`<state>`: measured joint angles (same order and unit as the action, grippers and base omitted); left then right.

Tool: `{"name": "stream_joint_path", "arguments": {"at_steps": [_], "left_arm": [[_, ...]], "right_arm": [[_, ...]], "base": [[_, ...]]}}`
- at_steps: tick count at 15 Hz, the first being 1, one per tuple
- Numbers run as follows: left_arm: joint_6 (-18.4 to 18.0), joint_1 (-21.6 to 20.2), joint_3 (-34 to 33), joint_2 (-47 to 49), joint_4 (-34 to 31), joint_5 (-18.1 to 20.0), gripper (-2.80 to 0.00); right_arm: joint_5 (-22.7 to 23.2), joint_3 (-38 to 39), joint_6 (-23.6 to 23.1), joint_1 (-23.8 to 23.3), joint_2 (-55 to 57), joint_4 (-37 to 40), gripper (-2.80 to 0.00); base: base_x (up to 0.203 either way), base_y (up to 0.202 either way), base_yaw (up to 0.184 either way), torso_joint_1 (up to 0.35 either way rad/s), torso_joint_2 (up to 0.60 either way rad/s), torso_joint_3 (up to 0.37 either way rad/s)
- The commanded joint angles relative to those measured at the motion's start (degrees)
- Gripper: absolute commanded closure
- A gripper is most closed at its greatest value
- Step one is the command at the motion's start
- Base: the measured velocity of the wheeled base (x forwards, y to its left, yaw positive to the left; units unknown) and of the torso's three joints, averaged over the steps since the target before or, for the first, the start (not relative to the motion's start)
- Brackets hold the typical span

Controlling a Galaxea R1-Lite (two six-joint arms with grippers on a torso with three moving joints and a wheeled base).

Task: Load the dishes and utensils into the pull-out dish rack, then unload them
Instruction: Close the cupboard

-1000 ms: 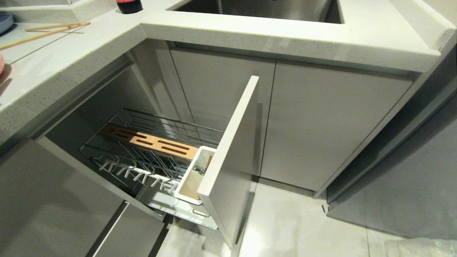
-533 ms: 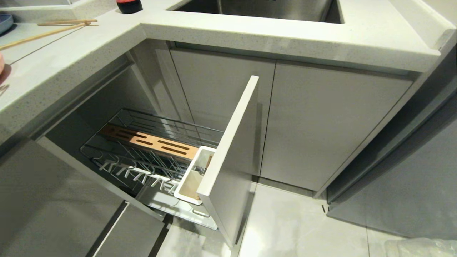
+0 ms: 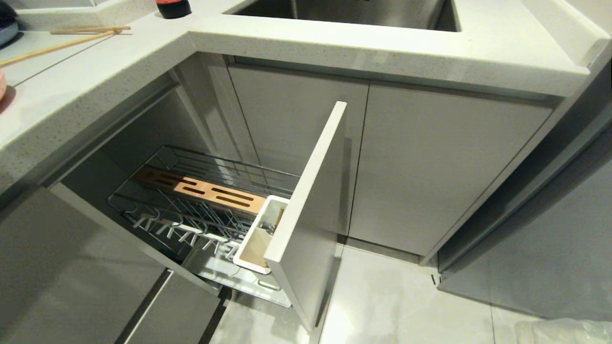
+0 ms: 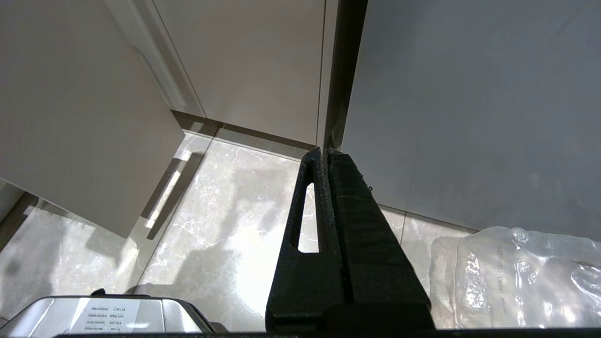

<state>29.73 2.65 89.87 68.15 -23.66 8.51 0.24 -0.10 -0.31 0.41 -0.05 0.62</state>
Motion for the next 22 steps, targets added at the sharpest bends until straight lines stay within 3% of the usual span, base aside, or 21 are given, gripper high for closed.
{"name": "stream_joint_path", "arguments": {"at_steps": [1,5,9,13,16,22], "left_arm": [[0.6,5.0,-2.3,1.4,-2.2,0.0,0.0],[-1.4,14.6,-6.1,6.8,-3.8,-1.5,0.0],[-0.7,24.8,-6.8,9.6,-8.0,-5.6,0.0],[4.1,28.8,-6.6,6.4,-3.0,-5.9,0.0],[4.2,36.3,-4.7,6.0,0.8,-5.8,0.0],[3.9,50.9,-6.1,12.5,0.7,-6.9,0.0]], "right_arm": [[0.0,0.0,0.0,0.0,0.0,0.0,0.0],[0.0,0.0,0.0,0.0,0.0,0.0,0.0],[0.0,0.0,0.0,0.0,0.0,0.0,0.0],[0.0,0.0,0.0,0.0,0.0,0.0,0.0],[0.0,0.0,0.0,0.0,0.0,0.0,0.0],[0.0,0.0,0.0,0.0,0.0,0.0,0.0]], "base": [[0.0,0.0,0.0,0.0,0.0,0.0],[0.0,0.0,0.0,0.0,0.0,0.0],[0.0,0.0,0.0,0.0,0.0,0.0],[0.0,0.0,0.0,0.0,0.0,0.0],[0.0,0.0,0.0,0.0,0.0,0.0],[0.0,0.0,0.0,0.0,0.0,0.0]]}}
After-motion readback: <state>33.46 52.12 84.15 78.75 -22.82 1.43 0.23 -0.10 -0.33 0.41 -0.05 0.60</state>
